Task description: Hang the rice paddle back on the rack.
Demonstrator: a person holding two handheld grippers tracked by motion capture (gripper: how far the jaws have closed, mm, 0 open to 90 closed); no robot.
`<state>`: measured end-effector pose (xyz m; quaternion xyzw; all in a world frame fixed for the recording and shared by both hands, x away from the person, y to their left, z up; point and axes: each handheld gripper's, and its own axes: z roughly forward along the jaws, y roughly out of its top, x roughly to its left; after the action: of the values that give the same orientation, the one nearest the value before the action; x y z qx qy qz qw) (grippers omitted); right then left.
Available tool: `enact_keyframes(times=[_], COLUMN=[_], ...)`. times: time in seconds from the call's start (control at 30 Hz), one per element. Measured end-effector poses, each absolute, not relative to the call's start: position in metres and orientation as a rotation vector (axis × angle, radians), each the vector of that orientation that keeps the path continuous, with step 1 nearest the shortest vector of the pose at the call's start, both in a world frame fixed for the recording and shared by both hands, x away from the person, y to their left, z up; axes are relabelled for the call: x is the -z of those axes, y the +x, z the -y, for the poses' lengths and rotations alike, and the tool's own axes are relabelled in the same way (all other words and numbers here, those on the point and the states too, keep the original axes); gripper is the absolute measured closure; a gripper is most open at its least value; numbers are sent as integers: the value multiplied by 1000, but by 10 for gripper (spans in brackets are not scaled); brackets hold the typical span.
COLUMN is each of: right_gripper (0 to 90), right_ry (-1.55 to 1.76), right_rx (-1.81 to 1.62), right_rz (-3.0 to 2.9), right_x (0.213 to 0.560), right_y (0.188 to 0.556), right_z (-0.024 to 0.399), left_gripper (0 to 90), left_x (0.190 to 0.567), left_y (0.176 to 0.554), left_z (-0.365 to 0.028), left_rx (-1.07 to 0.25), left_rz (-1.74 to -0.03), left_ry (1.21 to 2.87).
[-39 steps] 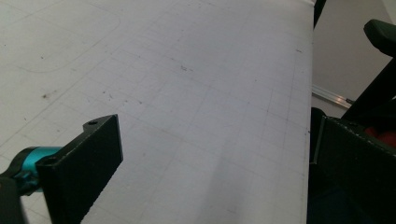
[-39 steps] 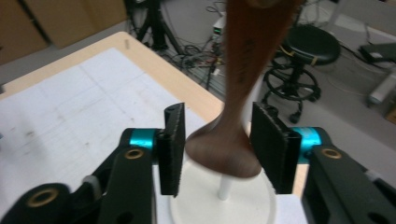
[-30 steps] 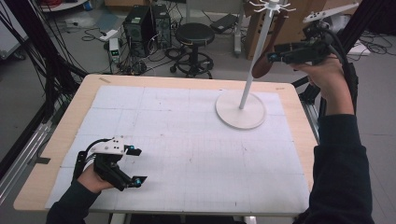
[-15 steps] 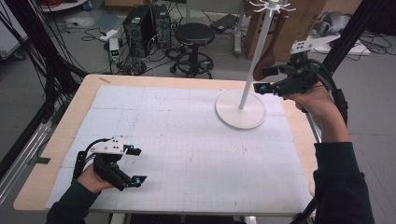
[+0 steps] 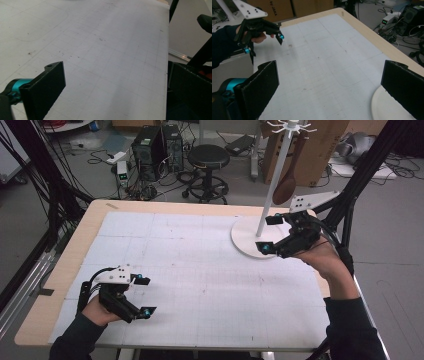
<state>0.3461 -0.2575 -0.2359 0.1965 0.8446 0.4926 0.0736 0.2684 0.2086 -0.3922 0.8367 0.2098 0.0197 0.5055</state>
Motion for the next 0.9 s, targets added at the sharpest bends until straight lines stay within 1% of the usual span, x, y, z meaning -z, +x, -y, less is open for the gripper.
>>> enact_keyframes(times=[0.33,0.9], right_gripper=[4,7], right_ry=[590,568], right_rx=[-1529,-1464], right_rz=[-2518,-2525], right_x=[264,308], right_y=[329,300], right_z=[256,255], left_gripper=[17,17], left_x=[390,386], left_y=[270,268], left_z=[-214,-218], left_rx=[-68,-105], left_rz=[-521,-526], left_ry=[1983,1956])
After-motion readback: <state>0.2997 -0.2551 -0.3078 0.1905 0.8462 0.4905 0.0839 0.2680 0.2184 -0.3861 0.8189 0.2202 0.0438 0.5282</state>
